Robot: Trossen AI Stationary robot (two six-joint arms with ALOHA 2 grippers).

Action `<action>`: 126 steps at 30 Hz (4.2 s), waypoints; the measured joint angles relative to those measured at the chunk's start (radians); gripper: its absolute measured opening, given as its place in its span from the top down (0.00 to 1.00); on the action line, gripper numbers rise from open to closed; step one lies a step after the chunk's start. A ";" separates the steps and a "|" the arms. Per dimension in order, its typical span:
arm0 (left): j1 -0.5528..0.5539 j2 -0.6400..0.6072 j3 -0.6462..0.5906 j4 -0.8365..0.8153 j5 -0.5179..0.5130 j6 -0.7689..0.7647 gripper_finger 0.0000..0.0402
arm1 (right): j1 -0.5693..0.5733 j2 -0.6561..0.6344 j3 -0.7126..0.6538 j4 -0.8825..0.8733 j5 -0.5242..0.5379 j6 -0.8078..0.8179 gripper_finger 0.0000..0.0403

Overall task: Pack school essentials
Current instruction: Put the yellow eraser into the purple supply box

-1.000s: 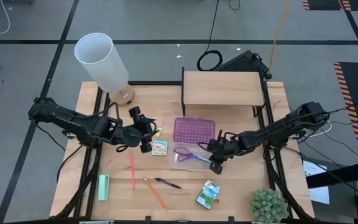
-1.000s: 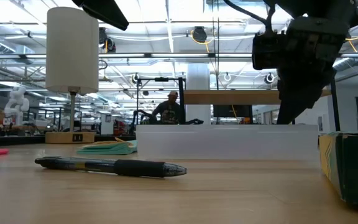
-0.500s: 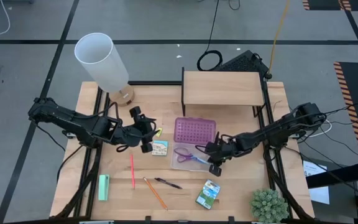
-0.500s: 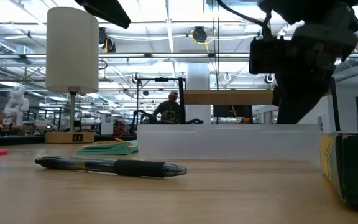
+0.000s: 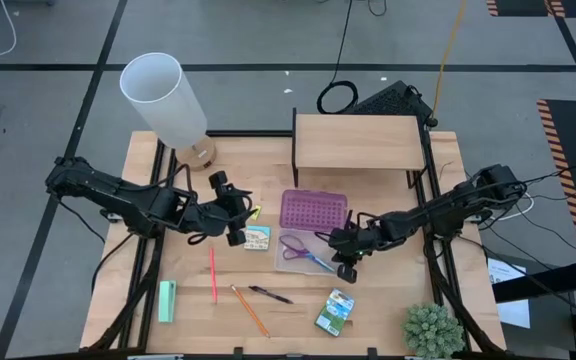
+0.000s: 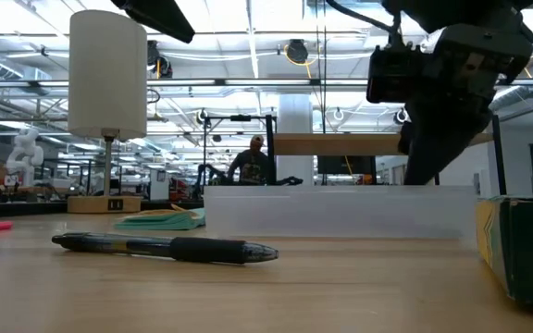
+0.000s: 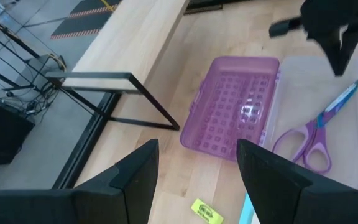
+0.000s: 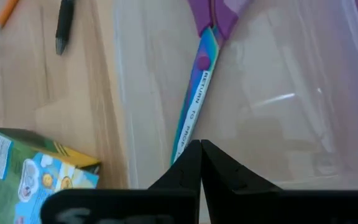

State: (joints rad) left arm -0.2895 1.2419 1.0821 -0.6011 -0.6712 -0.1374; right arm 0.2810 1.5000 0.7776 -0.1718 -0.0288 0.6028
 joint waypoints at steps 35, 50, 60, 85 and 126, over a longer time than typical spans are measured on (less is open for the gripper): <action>0.245 0.047 -0.298 0.260 0.311 -0.234 0.42 | 0.000 -0.410 -0.132 0.076 0.270 -0.422 1.00; 0.255 0.326 -0.293 0.297 0.212 -0.464 0.20 | 0.000 -0.410 -0.132 0.092 0.264 -0.459 1.00; 0.294 0.394 -0.291 0.315 0.274 -0.716 0.19 | 0.000 -0.410 -0.132 0.092 0.264 -0.459 1.00; 0.279 0.561 -0.119 0.124 0.336 -0.694 0.46 | 0.000 -0.410 -0.132 0.092 0.265 -0.458 1.00; 0.284 0.413 -0.127 0.080 0.360 -0.409 0.78 | 0.000 -0.410 -0.132 0.086 0.264 -0.458 1.00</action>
State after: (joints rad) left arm -0.0059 1.6545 0.9550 -0.5216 -0.3115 -0.5468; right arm 0.2811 1.0901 0.6453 -0.0857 0.2352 0.1444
